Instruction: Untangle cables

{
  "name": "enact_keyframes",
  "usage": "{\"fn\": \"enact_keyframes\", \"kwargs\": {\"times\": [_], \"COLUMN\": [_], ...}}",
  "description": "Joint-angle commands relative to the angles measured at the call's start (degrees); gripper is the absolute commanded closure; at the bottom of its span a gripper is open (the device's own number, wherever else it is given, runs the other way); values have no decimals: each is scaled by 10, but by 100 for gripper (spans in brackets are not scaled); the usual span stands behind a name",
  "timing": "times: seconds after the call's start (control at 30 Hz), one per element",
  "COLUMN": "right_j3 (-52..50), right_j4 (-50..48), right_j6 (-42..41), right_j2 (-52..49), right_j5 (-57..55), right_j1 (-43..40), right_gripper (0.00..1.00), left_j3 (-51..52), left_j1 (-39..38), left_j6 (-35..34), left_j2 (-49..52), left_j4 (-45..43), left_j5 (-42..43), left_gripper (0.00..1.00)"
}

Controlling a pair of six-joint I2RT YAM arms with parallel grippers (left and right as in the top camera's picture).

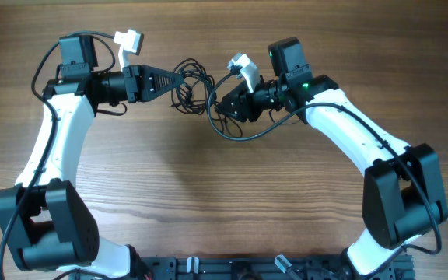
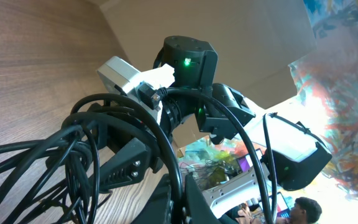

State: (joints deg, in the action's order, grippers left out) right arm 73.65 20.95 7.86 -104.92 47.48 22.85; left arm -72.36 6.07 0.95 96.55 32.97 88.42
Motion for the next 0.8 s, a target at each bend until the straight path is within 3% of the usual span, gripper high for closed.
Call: {"fn": "enact_keyframes", "kwargs": {"times": [0.0, 0.1, 0.23, 0.5, 0.77], "right_j3": [9, 9, 9, 10, 10], "right_j4": [-4, -4, -7, -89, -119], "right_j6": [12, 12, 7, -128, -130], "right_j2": [-15, -15, -15, -2, 56], "right_j5": [-16, -35, -33, 88, 85], "right_j1": [2, 2, 2, 0, 0], "right_gripper": [61, 70, 96, 96, 96], "left_j3": [1, 1, 1, 1, 1], "left_j1": [2, 2, 2, 2, 2], "left_j6": [-2, -2, -2, -2, -2], "left_j2": [-1, -1, -1, -1, -1], "left_j4": [-2, -2, -2, 4, 52], "left_j5": [19, 19, 19, -13, -164], "left_gripper": [96, 96, 96, 96, 96]}}
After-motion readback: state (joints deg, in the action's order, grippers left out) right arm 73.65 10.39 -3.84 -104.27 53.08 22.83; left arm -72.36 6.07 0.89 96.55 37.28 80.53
